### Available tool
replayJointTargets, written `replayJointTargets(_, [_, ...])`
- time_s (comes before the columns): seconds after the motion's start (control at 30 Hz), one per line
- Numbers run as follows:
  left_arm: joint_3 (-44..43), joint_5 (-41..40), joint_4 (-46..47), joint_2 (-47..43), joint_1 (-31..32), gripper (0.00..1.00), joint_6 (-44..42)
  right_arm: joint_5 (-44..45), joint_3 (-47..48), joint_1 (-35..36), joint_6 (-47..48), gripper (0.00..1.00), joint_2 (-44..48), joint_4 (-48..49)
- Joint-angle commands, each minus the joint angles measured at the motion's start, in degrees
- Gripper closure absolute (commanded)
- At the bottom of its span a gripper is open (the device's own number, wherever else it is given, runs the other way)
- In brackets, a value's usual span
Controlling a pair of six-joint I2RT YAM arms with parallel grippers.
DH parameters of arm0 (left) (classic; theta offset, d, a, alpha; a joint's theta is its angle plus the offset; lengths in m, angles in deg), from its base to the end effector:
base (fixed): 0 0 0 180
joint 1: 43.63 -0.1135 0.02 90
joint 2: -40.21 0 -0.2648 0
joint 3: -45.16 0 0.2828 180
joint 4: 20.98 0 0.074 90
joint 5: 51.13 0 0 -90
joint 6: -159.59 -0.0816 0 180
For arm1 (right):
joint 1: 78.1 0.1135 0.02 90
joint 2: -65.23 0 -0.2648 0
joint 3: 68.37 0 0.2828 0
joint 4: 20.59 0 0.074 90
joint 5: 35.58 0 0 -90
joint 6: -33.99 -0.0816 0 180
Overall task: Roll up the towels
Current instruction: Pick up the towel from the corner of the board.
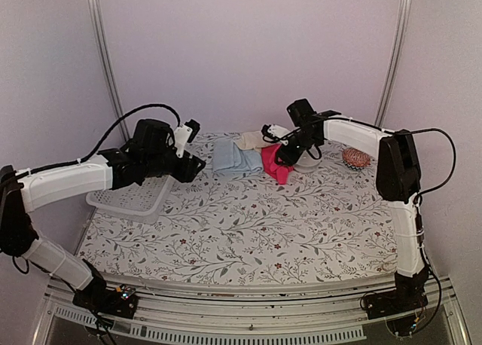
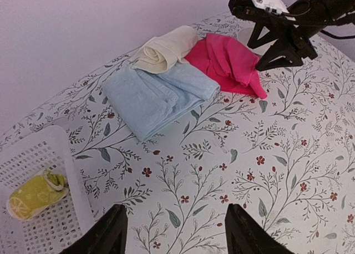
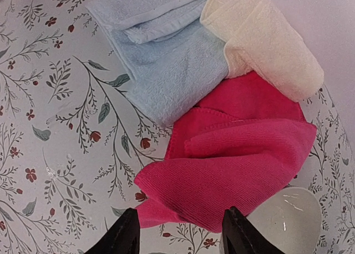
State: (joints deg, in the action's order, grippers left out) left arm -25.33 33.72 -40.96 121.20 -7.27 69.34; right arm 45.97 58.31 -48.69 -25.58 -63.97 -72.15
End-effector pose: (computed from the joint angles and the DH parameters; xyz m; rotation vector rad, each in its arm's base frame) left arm 0.3187 -0.2256 0.2447 0.6119 2.0227 -0.2840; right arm 0.4825 0.2858 0.1810 -1.3031 2.1439 0.1780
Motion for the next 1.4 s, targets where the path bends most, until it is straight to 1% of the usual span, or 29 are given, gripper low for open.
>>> replayJointTargets(0.0, [-2.6, -1.3, -3.1, 0.8, -0.2, 0.36, 1.6, 5.8, 1.2, 3.4, 2.9, 0.45, -2.5, -1.1])
replayJointTargets(0.13, [-3.4, -0.7, -4.7, 0.5, -0.2, 0.36, 1.2, 9.7, 1.0, 4.5, 3.8, 0.41, -4.3, 0.1])
replayJointTargets(0.23, [-2.9, -0.9, -4.3, -0.1, -0.2, 0.36, 0.8, 12.4, 1.1, 5.2, 4.2, 0.41, -4.8, 0.8])
replayJointTargets(0.3, [-2.9, -0.9, -4.3, -0.2, -0.2, 0.36, 0.6, 14.5, 1.2, 5.5, 4.5, 0.41, -7.5, 1.2])
replayJointTargets(0.57, [-2.7, -1.7, -4.2, -0.8, -0.1, 0.36, 0.3, 20.6, 1.2, 5.7, 4.6, 0.5, -8.3, 4.2])
replayJointTargets(0.67, [-2.6, -1.7, -4.2, -1.0, -0.1, 0.36, 0.2, 22.3, 1.2, 5.8, 5.2, 0.56, -8.4, 5.5])
replayJointTargets(0.73, [-2.5, -1.8, -4.2, -1.1, -0.1, 0.36, 0.2, 23.1, 1.2, 5.8, 5.7, 0.64, -8.3, 6.2])
replayJointTargets(0.87, [-2.4, -1.9, -4.2, -1.2, -0.1, 0.36, 0.0, 25.0, 1.3, 5.9, 6.4, 0.74, -8.2, 7.4])
replayJointTargets(0.9, [-2.4, -2.0, -4.2, -1.2, -0.1, 0.36, 0.0, 25.2, 1.4, 5.9, 6.6, 0.78, -8.1, 7.4])
replayJointTargets(0.93, [-2.4, -2.0, -4.2, -1.2, 0.0, 0.36, -0.1, 25.2, 1.4, 5.9, 6.9, 0.87, -8.0, 7.5])
replayJointTargets(0.97, [-2.4, -2.0, -4.3, -1.3, 0.0, 0.36, -0.1, 24.9, 1.4, 5.8, 6.8, 0.92, -7.7, 7.4])
replayJointTargets(1.03, [-2.3, -2.2, -4.3, -1.5, 0.0, 0.36, -0.1, 23.5, 1.6, 5.9, 6.5, 0.97, -6.7, 6.7])
replayJointTargets(1.1, [-2.2, -2.5, -4.3, -1.6, 0.0, 0.36, -0.1, 21.7, 2.2, 6.1, 5.7, 0.97, -4.8, 5.4])
replayJointTargets(1.23, [-2.0, -3.2, -4.1, -1.6, 0.1, 0.36, -0.5, 16.6, 2.5, 7.5, 5.1, 0.98, 3.2, 2.6])
replayJointTargets(1.37, [-1.8, -5.6, -3.8, -0.8, 0.0, 0.35, -0.2, 3.3, 3.0, 7.8, 4.7, 0.97, 12.3, -1.4])
